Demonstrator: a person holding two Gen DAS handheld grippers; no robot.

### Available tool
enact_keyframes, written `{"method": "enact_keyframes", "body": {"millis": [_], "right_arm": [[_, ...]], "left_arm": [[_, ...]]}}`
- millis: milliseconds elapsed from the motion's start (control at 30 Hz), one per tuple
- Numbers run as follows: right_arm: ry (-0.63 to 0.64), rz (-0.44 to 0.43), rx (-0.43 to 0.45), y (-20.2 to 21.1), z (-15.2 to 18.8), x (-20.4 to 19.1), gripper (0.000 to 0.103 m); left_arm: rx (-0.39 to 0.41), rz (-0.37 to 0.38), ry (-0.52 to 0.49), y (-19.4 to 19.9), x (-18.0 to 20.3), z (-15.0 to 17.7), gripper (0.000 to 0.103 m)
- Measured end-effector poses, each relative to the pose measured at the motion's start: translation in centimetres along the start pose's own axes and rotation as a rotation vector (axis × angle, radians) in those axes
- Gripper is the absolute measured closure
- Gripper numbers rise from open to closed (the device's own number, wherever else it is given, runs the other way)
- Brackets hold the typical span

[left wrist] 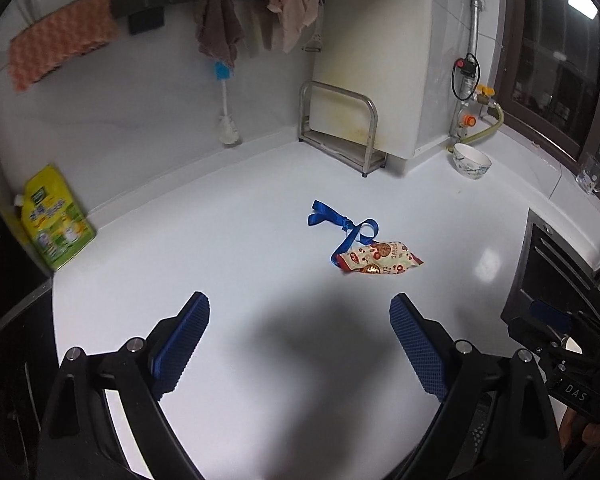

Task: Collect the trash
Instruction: 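Move both open tools over the counter toward the snack bag and blue ribbon, then grasp the patterned snack bag with the right tool and lift it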

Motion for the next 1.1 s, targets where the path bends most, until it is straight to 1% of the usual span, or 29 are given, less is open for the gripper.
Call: {"method": "enact_keyframes", "body": {"millis": [167,400,600,700,833,1067,1100], "right_arm": [[-0.027,0.045,-0.013,-2.3,-0.9,0.0,0.044],[-0.038,0.084,-0.034,-5.7,-2.3,0.2,0.044],[-0.008,0.082,-0.056,-9.1,-3.6,0.3,0.044],[0.013,0.043,-0.069,-11.1,-4.5,0.2,0.044],[0.082,0.021,-0.086,-13.4,-5.7,-0.2,0.044],[0.244,-0.022,-0.123,-16.7,-6.8,-1.5,0.044],[0.271,-0.025,-0.132,-17.1,-6.8,-1.6,0.042]], "left_arm": [[-0.032,0.049,-0.034,-3.6,-0.4,-1.3,0.013],[-0.077,0.096,-0.069,-7.9,-0.4,-2.1,0.013],[-0.107,0.119,-0.078,-11.7,-0.8,-2.9,0.013],[-0.114,0.116,-0.078,-13.1,-1.2,-3.3,0.013],[-0.103,0.104,-0.098,-14.4,-1.5,-3.8,0.013],[-0.131,0.103,-0.082,-15.8,-2.5,-3.7,0.013],[-0.133,0.100,-0.080,-15.9,-2.6,-3.7,0.013]]}}
Point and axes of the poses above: each gripper's, at about its wrist camera, not at the fingertips, and y roughly against the way its jaws point, x to its right, z to its underside, the point moved 8 cm from there along -y, roughly the way its jaws point, and after that the axes turned 5 degrees about y, right-handed, at the moved point
